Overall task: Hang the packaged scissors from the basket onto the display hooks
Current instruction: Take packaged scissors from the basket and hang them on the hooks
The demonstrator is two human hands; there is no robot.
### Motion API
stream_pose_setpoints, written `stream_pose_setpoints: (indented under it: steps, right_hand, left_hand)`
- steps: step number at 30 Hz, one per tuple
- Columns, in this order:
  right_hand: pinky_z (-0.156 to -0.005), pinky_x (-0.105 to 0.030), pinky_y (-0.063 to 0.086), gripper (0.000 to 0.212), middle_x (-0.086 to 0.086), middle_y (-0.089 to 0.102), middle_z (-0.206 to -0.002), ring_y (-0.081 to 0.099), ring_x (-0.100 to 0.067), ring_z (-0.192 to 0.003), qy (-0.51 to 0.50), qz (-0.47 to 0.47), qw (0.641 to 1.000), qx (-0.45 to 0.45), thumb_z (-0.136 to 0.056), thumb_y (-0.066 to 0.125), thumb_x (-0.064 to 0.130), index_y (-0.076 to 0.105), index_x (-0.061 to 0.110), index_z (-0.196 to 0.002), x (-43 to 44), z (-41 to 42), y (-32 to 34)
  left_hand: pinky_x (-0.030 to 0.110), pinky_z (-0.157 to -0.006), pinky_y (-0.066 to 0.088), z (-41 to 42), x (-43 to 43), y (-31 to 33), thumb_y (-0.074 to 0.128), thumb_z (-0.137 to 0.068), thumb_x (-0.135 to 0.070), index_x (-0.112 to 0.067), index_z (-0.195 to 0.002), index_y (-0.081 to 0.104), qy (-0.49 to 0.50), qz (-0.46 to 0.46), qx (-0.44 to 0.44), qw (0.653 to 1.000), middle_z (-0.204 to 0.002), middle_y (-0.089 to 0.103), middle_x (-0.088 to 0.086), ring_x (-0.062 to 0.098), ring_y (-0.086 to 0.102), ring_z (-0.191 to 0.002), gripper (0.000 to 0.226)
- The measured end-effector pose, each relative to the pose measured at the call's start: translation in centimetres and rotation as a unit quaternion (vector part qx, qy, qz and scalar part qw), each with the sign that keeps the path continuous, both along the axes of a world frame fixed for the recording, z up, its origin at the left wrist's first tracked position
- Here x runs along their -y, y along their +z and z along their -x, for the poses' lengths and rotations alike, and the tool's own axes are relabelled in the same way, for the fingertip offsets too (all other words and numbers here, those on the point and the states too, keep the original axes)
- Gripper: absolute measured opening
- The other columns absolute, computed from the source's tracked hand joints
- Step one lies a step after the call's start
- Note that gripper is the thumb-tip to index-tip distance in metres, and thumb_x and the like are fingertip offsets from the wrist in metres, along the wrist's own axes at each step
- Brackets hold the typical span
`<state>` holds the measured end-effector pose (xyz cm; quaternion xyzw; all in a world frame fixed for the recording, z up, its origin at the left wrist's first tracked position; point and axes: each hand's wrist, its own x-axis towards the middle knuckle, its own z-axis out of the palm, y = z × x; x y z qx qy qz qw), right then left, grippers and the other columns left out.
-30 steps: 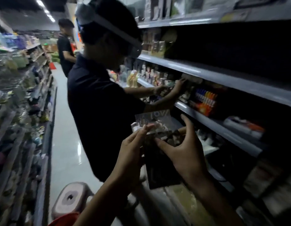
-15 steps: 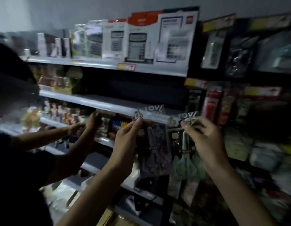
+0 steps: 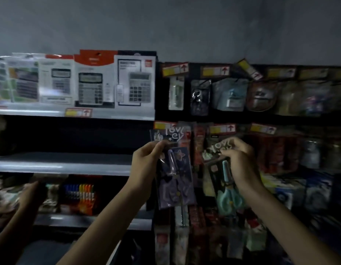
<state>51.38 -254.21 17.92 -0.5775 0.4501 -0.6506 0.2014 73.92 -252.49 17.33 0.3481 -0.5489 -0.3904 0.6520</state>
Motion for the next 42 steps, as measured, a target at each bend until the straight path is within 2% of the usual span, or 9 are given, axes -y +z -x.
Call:
stream_pose_setpoints:
  steps: [5,7,11,16,22,28,33,36,42]
  right_hand:
    - [-0.059,-0.036,0.033,0.037,-0.029,0.056,-0.072,0.049,-0.025,-0.060,-0.069,0.032,0.996,-0.054,-0.078,0.048,0.035,0.054,-0.001,-0.070,1.2,2.6,1.6]
    - [-0.062,-0.034,0.033,0.050,-0.030,0.058,-0.076,0.055,-0.031,-0.061,-0.052,0.016,0.995,-0.086,-0.079,0.051,0.047,0.056,-0.002,-0.071,2.5,3.8,2.3]
    - [-0.065,-0.030,0.039,0.038,0.014,0.057,-0.048,0.056,-0.002,-0.050,0.015,-0.023,0.994,-0.102,-0.088,0.070,0.052,0.071,0.026,-0.061,4.6,5.5,4.7]
    - [-0.096,-0.044,0.056,0.049,0.000,0.078,-0.091,0.073,-0.015,-0.092,0.096,-0.018,0.991,-0.094,-0.073,0.077,0.065,0.081,0.019,-0.087,7.4,6.7,8.0]
    - [-0.080,-0.031,0.053,0.019,-0.010,0.074,-0.097,0.069,-0.014,-0.090,0.106,0.008,0.990,-0.096,-0.094,0.073,0.028,0.077,0.009,-0.095,11.4,8.1,10.3]
    - [-0.072,-0.029,0.046,0.023,-0.002,0.062,-0.084,0.062,-0.019,-0.082,0.128,0.002,0.987,-0.101,-0.100,0.064,0.026,0.069,0.004,-0.097,15.9,8.8,11.2]
    - [-0.075,-0.034,0.049,0.021,-0.003,0.071,-0.082,0.067,-0.023,-0.082,0.077,0.011,0.995,-0.062,-0.095,0.071,0.030,0.074,0.013,-0.083,19.4,8.7,12.3]
    - [-0.074,-0.037,0.052,0.019,-0.003,0.073,-0.094,0.069,-0.024,-0.090,0.061,0.001,0.997,-0.048,-0.095,0.070,0.032,0.075,0.014,-0.094,20.0,8.7,13.5]
    - [-0.073,-0.043,0.051,0.041,-0.030,0.067,-0.109,0.066,-0.042,-0.096,0.022,0.042,0.999,-0.015,-0.092,0.075,0.029,0.067,-0.008,-0.108,20.9,8.6,15.6]
  left_hand:
    - [0.042,-0.080,0.053,3.1,2.8,1.8,0.062,-0.099,-0.033,-0.006,-0.101,0.075,-0.029,0.018,-0.007,0.999,-0.105,0.073,0.023,0.029,0.068,-0.090,0.030]
    - [0.050,-0.089,0.058,4.5,3.8,2.6,0.062,-0.100,-0.034,-0.001,-0.107,0.072,-0.037,0.029,-0.008,0.999,-0.107,0.073,0.024,0.038,0.071,-0.100,0.034]
    - [0.059,-0.098,0.052,7.3,6.1,4.5,0.060,-0.102,-0.032,-0.002,-0.108,0.072,-0.051,0.029,-0.006,0.998,-0.109,0.072,0.027,0.044,0.069,-0.105,0.033]
    - [0.047,-0.086,0.058,11.0,8.9,6.7,0.056,-0.104,-0.030,0.001,-0.114,0.069,-0.074,0.034,-0.009,0.997,-0.110,0.071,0.027,0.035,0.072,-0.099,0.035]
    - [0.027,-0.058,0.056,13.7,12.2,8.2,0.057,-0.102,-0.029,-0.004,-0.108,0.074,-0.067,0.034,0.003,0.997,-0.099,0.077,0.012,0.017,0.074,-0.079,0.031]
    - [0.050,-0.086,0.061,13.3,16.4,9.6,0.073,-0.091,-0.026,-0.002,-0.098,0.072,0.020,0.080,0.029,0.996,-0.098,0.075,0.020,0.038,0.073,-0.095,0.025]
    - [0.033,-0.063,0.063,11.0,20.0,12.1,0.069,-0.095,-0.017,-0.008,-0.094,0.072,0.078,0.133,0.067,0.986,-0.078,0.075,0.007,0.022,0.073,-0.071,0.010]
    - [0.023,-0.057,0.056,9.2,21.9,14.2,0.067,-0.096,-0.025,-0.019,-0.104,0.067,0.195,0.242,0.225,0.924,-0.091,0.073,-0.001,0.011,0.071,-0.070,0.010]
    - [0.028,-0.053,0.050,8.2,24.6,20.4,0.069,-0.092,-0.043,-0.025,-0.135,0.054,0.407,0.445,0.471,0.644,-0.119,0.064,-0.002,0.016,0.067,-0.078,0.049]
